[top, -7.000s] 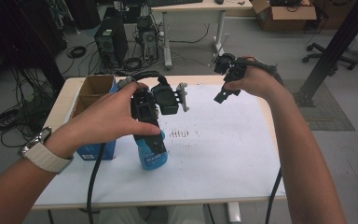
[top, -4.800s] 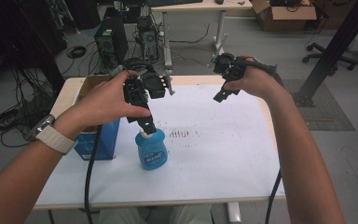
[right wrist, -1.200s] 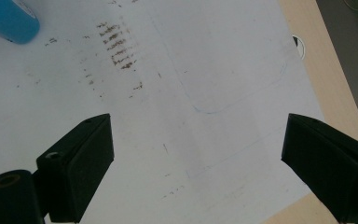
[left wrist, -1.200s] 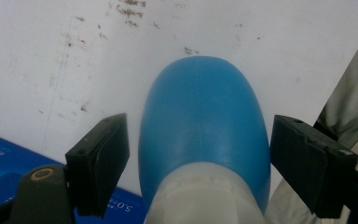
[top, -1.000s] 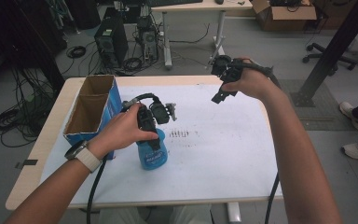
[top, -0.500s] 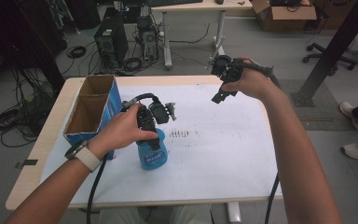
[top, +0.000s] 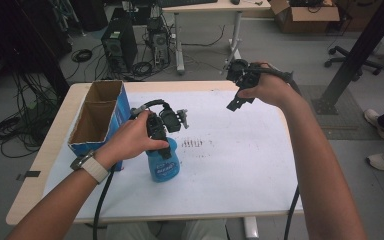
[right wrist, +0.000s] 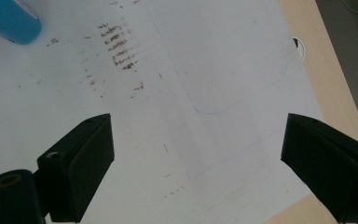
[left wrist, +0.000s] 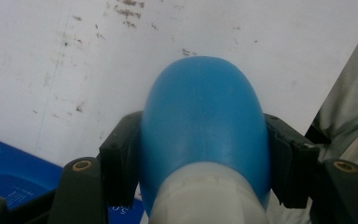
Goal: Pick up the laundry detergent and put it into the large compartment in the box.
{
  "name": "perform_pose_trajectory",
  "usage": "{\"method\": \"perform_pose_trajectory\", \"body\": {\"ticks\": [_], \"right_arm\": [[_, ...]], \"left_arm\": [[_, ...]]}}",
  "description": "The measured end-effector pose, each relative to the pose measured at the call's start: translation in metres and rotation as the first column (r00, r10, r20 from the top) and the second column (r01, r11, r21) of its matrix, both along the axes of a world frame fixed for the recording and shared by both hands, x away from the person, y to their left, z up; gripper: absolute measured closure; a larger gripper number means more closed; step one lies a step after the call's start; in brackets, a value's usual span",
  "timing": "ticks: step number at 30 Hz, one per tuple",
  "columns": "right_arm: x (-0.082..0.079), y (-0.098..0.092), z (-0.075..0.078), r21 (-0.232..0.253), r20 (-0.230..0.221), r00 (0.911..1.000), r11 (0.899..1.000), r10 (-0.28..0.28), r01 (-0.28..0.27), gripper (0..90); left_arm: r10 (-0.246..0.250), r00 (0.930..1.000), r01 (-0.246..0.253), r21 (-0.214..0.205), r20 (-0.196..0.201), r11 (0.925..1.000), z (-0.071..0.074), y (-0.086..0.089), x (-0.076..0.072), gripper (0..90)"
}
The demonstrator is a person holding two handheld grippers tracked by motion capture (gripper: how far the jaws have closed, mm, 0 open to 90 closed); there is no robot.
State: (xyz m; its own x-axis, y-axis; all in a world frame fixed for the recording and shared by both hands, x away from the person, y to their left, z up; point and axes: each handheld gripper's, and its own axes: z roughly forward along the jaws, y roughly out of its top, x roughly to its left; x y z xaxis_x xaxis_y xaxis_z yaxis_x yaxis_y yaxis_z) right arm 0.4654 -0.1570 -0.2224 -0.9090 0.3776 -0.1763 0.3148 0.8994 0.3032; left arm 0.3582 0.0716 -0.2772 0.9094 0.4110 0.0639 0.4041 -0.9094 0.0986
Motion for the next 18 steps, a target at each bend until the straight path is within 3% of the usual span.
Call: {"method": "perform_pose_trajectory", "body": {"ticks": [12, 18], "right_arm": [[-0.001, 0.0, 0.0, 0.001, -0.002, 1.0, 1.0, 0.003, -0.003, 10.1], [-0.001, -0.001, 0.0, 0.001, -0.004, 1.0, 1.0, 0.0, 0.0, 10.3]], "left_arm": [[0.004, 1.0, -0.004, 0.011, 0.003, 0.9999, 0.001, -0.002, -0.001, 37.7], [0.01, 0.9999, -0.01, -0.013, -0.002, 0.9999, 0.017, -0.002, -0.004, 37.7]]}}
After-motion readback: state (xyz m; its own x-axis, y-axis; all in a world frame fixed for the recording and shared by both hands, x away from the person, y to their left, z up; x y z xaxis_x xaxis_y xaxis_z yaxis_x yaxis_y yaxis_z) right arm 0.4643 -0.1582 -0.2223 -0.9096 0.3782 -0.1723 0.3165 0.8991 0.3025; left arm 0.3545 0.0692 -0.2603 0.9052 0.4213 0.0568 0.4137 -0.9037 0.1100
